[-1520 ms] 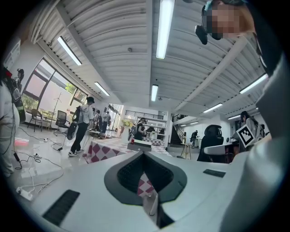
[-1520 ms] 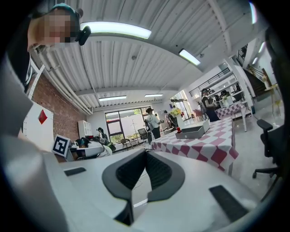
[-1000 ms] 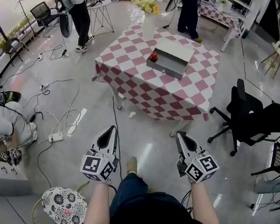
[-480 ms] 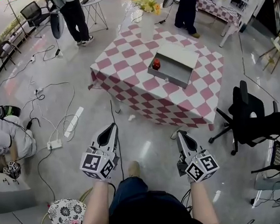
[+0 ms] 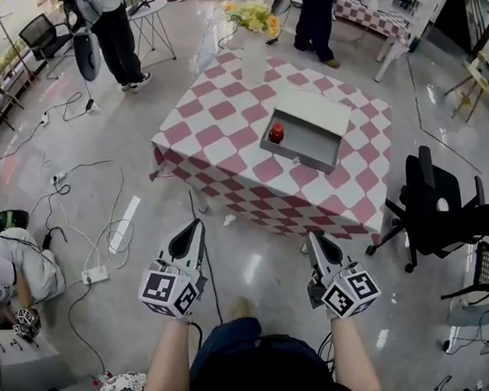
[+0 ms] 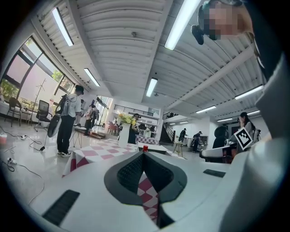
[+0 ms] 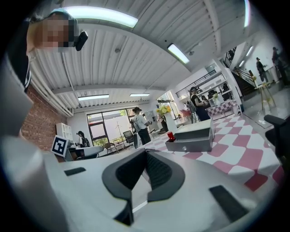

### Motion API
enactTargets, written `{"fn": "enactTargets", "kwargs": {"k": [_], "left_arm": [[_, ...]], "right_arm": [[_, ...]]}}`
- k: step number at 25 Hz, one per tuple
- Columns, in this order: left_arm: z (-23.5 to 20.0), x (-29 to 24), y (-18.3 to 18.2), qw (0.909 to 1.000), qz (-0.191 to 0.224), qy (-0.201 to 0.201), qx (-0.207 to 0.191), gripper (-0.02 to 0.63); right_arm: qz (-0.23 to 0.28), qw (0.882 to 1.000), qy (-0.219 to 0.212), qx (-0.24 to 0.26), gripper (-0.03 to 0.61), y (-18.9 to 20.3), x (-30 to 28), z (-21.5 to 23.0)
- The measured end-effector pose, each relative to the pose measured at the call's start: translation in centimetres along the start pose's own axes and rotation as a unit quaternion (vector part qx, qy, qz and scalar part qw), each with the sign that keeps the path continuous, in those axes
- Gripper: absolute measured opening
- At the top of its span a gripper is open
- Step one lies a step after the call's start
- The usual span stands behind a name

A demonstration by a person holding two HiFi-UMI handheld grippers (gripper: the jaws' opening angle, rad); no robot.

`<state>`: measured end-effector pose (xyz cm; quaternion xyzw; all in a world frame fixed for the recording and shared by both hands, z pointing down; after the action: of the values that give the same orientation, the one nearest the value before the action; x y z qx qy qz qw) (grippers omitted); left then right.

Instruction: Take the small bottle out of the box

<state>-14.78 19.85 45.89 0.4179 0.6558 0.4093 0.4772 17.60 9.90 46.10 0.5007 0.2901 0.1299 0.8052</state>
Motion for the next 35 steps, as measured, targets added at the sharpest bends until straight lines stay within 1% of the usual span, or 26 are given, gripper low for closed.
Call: {"fn": "enactTargets", "kwargs": {"k": [6,12,19,24,28,35], "left_arm": [[-2.1,-1.8,-0.9,0.9999,0.004,0.013,-0.003,0.002],[-2.3,-3.2,-1.8,0.9995,0.006,0.029,-0.006,0.002],[-2.7,-5.7,-1.4,0.9993,-0.008,0.037,-0.004,0.002],[-3.8,-8.7,-2.1,0.9992,-0.016,0.038,-0.005,0.002],[-4.9,-11.6,-3.3,0.9988,-0.02,0.043,-0.01,0.002],[-6.2,-16.5,-4.9,0.998,-0.023,0.057,-0.012,0.002]], "right_arm": [[0.005,1.0,0.011,0.003,0.006,-1.0,-2.2,0.0],[0.01,1.0,0.022,-0.004,0.006,-1.6,-2.8,0.7],[0.0,1.0,0.025,-0.014,0.006,-1.2,-4.3,2.7],[0.002,1.0,0.016,-0.015,0.006,-2.8,-6.9,4.9],[0.001,1.0,0.011,-0.001,0.006,-4.6,-9.4,6.2],[-0.004,1.0,0.012,0.008,0.006,-6.7,-13.1,8.4]]}}
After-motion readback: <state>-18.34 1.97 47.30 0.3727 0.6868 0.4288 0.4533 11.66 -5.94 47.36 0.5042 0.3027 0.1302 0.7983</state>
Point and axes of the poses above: the fingertips, and each gripper's own axes: x backward along the fingers, z to its right, y out of its underside, the point moved 10 cm from there along x, backward along the fingers, and after that the axes turned 13 degrees about -z, right-handed, at the moved point
